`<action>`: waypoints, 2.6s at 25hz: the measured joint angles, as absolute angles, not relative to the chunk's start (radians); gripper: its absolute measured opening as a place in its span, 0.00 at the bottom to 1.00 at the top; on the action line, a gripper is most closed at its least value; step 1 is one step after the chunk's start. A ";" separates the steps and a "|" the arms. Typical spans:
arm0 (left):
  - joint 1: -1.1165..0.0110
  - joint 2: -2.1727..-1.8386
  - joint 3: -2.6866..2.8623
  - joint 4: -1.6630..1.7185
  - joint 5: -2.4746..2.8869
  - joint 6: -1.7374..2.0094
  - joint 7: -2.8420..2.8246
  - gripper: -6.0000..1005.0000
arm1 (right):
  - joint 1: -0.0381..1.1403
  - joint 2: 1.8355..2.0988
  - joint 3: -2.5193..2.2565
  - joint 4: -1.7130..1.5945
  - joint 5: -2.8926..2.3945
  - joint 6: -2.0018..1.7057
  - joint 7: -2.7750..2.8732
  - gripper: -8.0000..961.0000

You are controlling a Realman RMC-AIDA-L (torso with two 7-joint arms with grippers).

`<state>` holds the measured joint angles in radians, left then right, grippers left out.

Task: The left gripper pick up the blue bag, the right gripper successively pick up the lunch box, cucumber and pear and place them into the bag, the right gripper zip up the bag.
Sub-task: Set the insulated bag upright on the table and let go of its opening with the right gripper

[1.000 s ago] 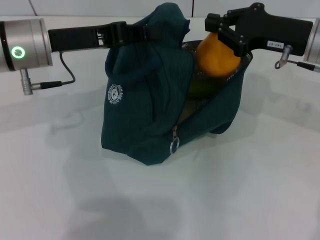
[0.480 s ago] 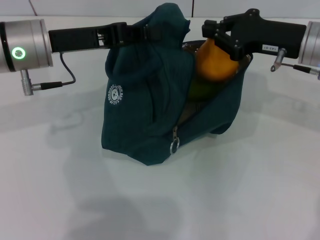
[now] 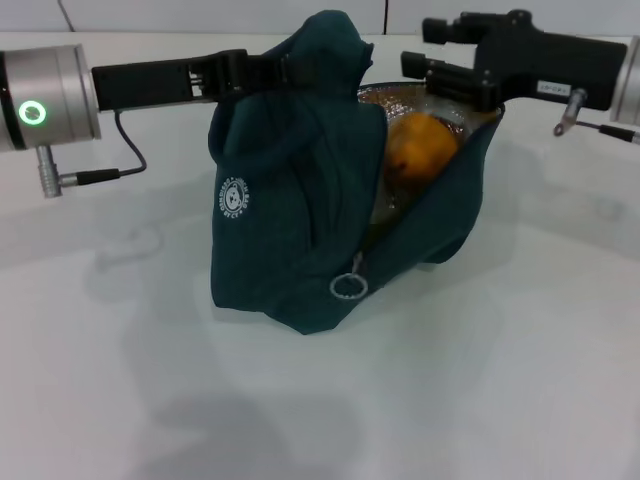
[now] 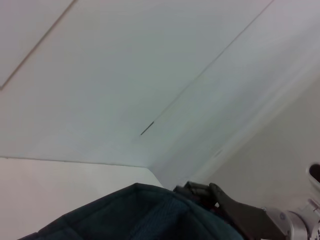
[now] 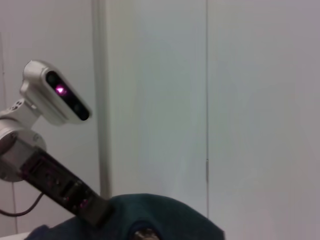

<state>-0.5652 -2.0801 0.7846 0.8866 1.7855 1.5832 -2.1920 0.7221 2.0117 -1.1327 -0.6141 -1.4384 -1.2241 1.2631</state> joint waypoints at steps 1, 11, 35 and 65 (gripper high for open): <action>-0.564 -2.080 0.784 0.887 1.785 1.583 -2.192 0.06 | 0.714 2.009 -1.131 -0.625 -1.438 -1.223 1.272 0.32; -0.549 -2.080 0.777 0.887 1.786 1.581 -2.181 0.06 | 0.580 1.943 -1.066 -0.699 -1.445 -1.245 1.347 0.63; -0.539 -2.080 0.764 0.887 1.785 1.578 -2.172 0.05 | 0.530 2.011 -1.073 -0.639 -1.751 -1.389 1.341 0.62; -0.537 -2.081 0.768 0.873 1.764 1.585 -2.158 0.05 | 0.487 2.011 -1.064 -0.693 -1.638 -1.413 1.259 0.10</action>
<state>-0.5367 -2.0810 0.7682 0.8727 1.7640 1.5849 -2.1579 0.4865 2.0108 -1.0639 -0.6927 -1.6385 -1.4131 1.2587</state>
